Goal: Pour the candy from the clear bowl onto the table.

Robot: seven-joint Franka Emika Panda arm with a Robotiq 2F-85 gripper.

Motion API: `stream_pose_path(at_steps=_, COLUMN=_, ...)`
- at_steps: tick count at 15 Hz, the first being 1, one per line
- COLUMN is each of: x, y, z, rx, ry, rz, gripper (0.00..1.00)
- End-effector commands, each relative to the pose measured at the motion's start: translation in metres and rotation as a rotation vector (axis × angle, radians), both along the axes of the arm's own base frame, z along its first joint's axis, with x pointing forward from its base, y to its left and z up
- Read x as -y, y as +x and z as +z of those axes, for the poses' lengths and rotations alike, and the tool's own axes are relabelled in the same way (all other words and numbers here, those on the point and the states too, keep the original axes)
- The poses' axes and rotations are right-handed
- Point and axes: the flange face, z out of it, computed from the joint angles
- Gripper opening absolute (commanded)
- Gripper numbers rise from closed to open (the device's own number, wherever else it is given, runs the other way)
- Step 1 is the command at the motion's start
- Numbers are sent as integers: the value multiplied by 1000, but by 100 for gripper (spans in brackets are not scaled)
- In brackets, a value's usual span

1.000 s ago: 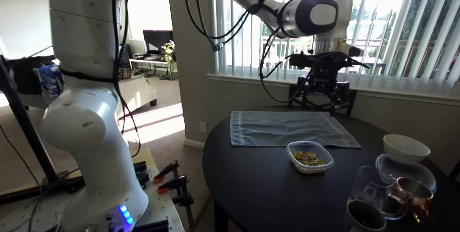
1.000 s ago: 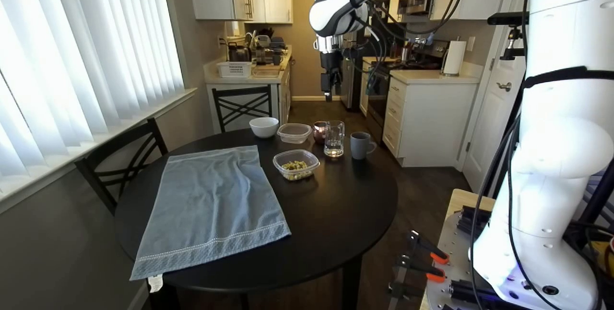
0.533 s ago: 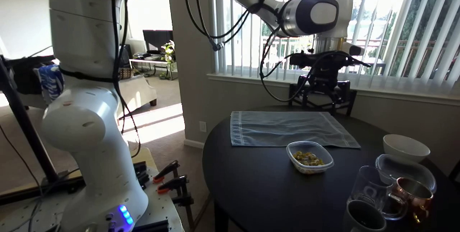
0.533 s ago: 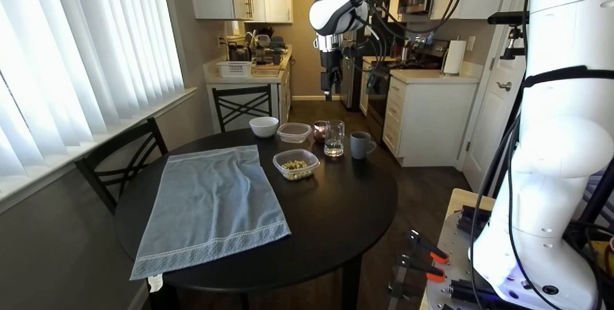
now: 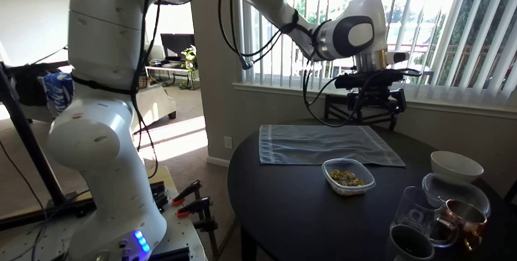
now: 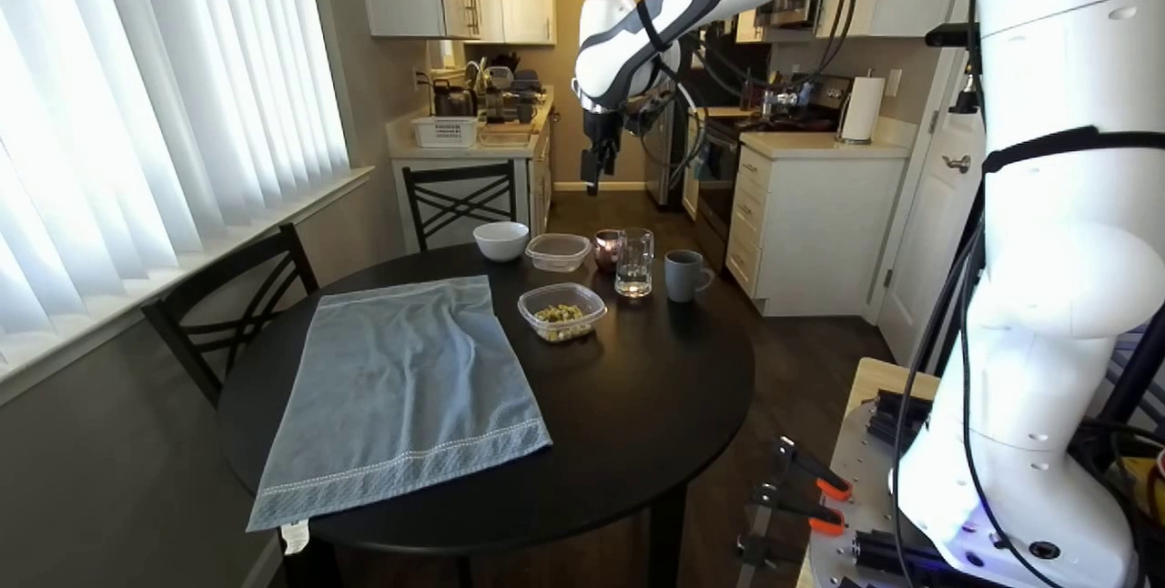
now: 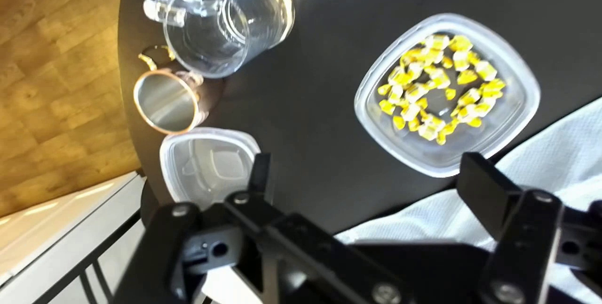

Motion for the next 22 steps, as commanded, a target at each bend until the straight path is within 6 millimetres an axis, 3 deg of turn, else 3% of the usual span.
stream_pose_path(at_steps=1, x=10, y=30, z=-39, rx=115, ry=-19, rz=-78, gripper=100)
stream_pose_path(at_steps=6, x=30, y=42, z=-100, rx=320, ry=99, rz=-244, gripper=100)
stream_pose_path(at_steps=10, x=31, y=61, z=-140, rx=410, ry=223, rz=-284, gripper=100)
stream_pose_path(at_steps=14, x=23, y=74, z=-179, rx=343, ry=414, rz=-319, gripper=100)
stream_pose_path(at_steps=18, x=29, y=66, z=-216, rx=200, ry=517, rz=-405, gripper=100)
stream_pose_path(at_steps=22, x=31, y=60, z=-224, rx=49, ry=522, rz=-456, gripper=100)
